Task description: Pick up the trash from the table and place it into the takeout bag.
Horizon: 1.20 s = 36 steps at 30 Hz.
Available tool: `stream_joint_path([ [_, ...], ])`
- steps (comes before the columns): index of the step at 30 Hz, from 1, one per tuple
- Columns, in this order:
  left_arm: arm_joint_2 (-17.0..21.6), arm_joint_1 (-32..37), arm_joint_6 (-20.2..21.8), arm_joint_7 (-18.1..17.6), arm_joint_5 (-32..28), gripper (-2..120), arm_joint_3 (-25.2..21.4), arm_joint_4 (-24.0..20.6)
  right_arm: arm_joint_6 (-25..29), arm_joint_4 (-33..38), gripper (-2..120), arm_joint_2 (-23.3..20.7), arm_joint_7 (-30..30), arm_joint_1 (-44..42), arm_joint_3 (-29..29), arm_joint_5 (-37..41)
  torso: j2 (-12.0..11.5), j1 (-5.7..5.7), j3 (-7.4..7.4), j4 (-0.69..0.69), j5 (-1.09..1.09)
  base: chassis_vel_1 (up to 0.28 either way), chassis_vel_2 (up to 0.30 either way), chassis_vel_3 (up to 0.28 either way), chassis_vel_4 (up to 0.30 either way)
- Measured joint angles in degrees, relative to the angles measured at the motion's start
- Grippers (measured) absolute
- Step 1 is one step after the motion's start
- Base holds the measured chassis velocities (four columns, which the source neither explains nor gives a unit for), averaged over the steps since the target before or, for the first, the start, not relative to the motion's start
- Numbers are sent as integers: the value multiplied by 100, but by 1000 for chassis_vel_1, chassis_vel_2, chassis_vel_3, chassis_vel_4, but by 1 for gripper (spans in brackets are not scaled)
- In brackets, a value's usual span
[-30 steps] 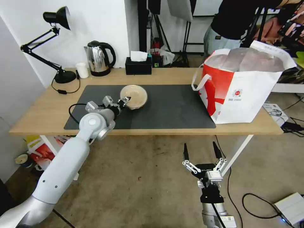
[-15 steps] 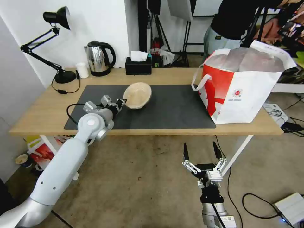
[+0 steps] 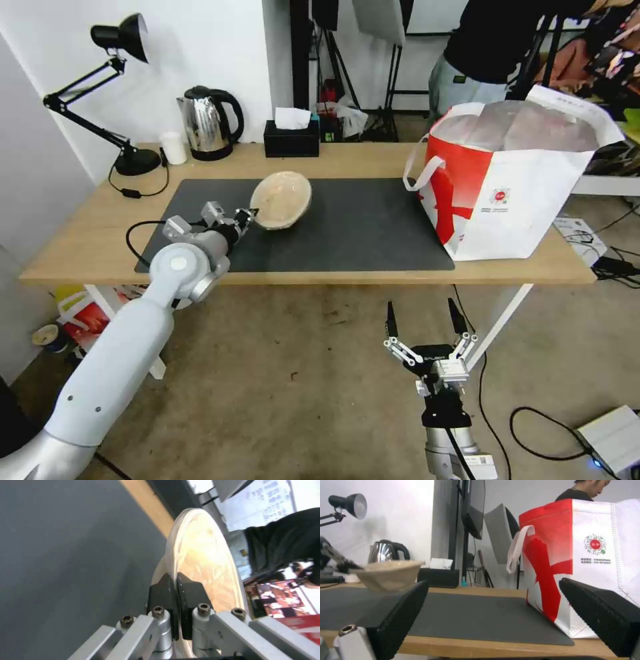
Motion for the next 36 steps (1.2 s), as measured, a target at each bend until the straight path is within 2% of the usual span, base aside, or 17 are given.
stream_joint_path([
  [11, 594, -229, 5, 37, -682, 0, -296, -910, 0, 0, 100, 0, 0, 0, 0, 0, 0, 0, 0, 1, 0, 0, 0, 0, 0],
  [13, 605, -249, 5, 46, -690, 0, -290, -917, 0, 0, 100, 0, 0, 0, 0, 0, 0, 0, -1, 1, 0, 0, 0, 0, 0],
  [15, 748, -619, 3, 255, -807, 0, -115, -943, 0, 0, 100, 0, 0, 0, 0, 0, 0, 0, 0, 0, 0, 0, 0, 0, 0],
  [17, 785, -786, 2, 300, -871, 0, -37, -936, 0, 0, 100, 0, 0, 0, 0, 0, 0, 0, 0, 0, -1, 0, 0, 0, 0],
  [21, 945, -1746, -51, 426, -1194, 0, 493, -740, 0, 0, 100, 0, 0, 0, 0, 0, 0, 0, 0, -1, 0, 0, 0, 0, 0],
  [23, 959, -2009, -75, 528, -1240, 0, 671, -650, 0, 0, 100, 0, 0, 1, 0, 0, 0, 0, 0, -1, 2, 0, 0, 0, 0],
  [31, 908, -2637, -124, 1014, -1260, 0, 1250, -241, 0, 0, 100, 0, 0, 0, 0, 0, 0, 0, 0, 1, 1, 0, 0, 0, 0],
  [34, 833, -3000, -159, 1308, -1258, 0, 1634, 38, 0, 0, 100, 0, 0, 0, 0, 0, 0, 0, 1, -1, 0, 0, 0, 0, 0],
  [36, 817, -3064, -163, 1352, -1258, 0, 1705, 84, 0, 0, 100, 0, 0, 0, 0, 0, 0, 1, 1, -1, 1, 0, 0, 0, 0],
])
